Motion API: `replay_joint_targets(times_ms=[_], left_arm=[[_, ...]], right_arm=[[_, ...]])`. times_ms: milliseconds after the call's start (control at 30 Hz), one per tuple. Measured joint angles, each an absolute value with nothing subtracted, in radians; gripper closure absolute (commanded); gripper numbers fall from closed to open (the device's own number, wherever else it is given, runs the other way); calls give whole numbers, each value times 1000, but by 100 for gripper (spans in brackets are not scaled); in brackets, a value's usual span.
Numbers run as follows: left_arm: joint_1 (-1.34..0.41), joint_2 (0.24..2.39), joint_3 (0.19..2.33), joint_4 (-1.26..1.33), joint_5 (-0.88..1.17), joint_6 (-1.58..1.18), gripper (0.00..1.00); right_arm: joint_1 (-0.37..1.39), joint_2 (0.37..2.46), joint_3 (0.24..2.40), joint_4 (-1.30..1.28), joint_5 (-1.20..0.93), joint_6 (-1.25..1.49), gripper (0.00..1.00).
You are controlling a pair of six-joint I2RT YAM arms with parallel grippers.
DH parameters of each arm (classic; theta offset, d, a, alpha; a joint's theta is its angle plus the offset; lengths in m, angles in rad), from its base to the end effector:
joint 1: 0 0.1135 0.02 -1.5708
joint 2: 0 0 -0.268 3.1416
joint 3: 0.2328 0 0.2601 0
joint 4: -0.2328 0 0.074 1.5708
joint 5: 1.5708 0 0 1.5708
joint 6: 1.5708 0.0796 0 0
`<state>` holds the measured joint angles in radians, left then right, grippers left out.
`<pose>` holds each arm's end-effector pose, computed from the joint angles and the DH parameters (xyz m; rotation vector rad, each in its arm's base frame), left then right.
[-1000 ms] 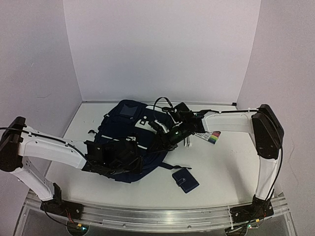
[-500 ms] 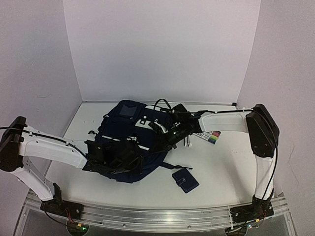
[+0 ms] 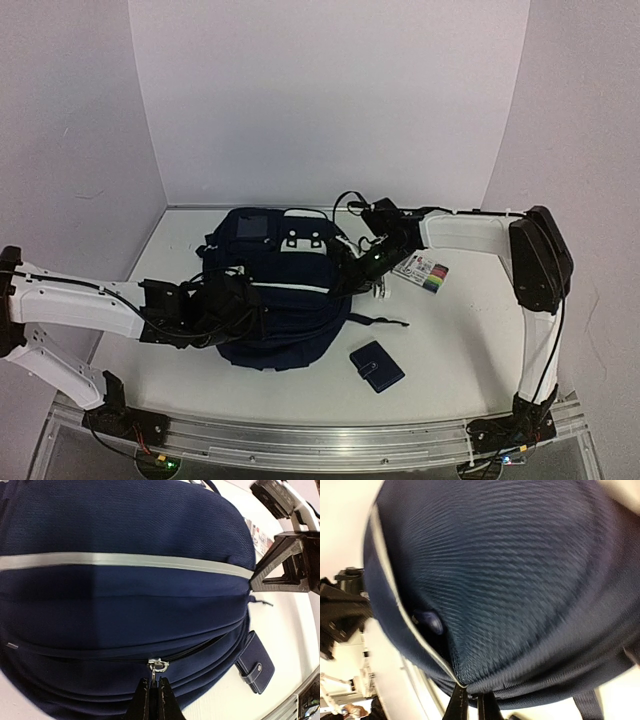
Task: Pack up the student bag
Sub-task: Unzip the student bag at the center of the board.
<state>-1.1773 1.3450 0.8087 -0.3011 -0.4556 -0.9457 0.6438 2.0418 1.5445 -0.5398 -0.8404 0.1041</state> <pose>0.1495 -0.2688 0.1889 0.0637 2.3591 -0.5226 0.3302 0.3219 0.1749 -1.0121 2.4525 1.3584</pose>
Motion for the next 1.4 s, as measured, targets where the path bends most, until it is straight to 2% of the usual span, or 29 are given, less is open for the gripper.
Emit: replay_joint_targets(times_ms=[100, 133, 233, 300, 367, 533, 900, 1167, 1233, 1333, 1400], left_arm=[[-1166, 1306, 784, -324, -466, -959, 100], [-1163, 1294, 777, -324, -466, -959, 100], [-1155, 1291, 775, -296, -455, -940, 100], [-1155, 1296, 776, -281, -439, -915, 100], [-1153, 1313, 776, -266, -421, -889, 100], [-1128, 1337, 777, -225, -364, -856, 100], [-1046, 1247, 706, -144, -228, -867, 100], [-1039, 1232, 691, -130, -209, -891, 100], [-1037, 1219, 682, -129, -210, -895, 100], [-1031, 1197, 674, -131, -212, -906, 100], [-1024, 1187, 673, -133, -216, -916, 100]], right_arm=[[591, 2048, 1583, -610, -797, 53, 100], [569, 2055, 1609, -635, -780, 41, 96], [521, 2074, 1682, -668, -749, 19, 58], [505, 2078, 1726, -666, -727, 14, 43], [496, 2073, 1749, -657, -709, -8, 37], [553, 2020, 1735, -656, -640, -116, 33], [827, 1959, 1726, -636, -445, -416, 32], [891, 2014, 1728, -592, -352, -518, 36], [896, 2031, 1728, -589, -320, -538, 45], [900, 2043, 1728, -583, -269, -566, 81], [905, 2044, 1726, -581, -248, -580, 94]])
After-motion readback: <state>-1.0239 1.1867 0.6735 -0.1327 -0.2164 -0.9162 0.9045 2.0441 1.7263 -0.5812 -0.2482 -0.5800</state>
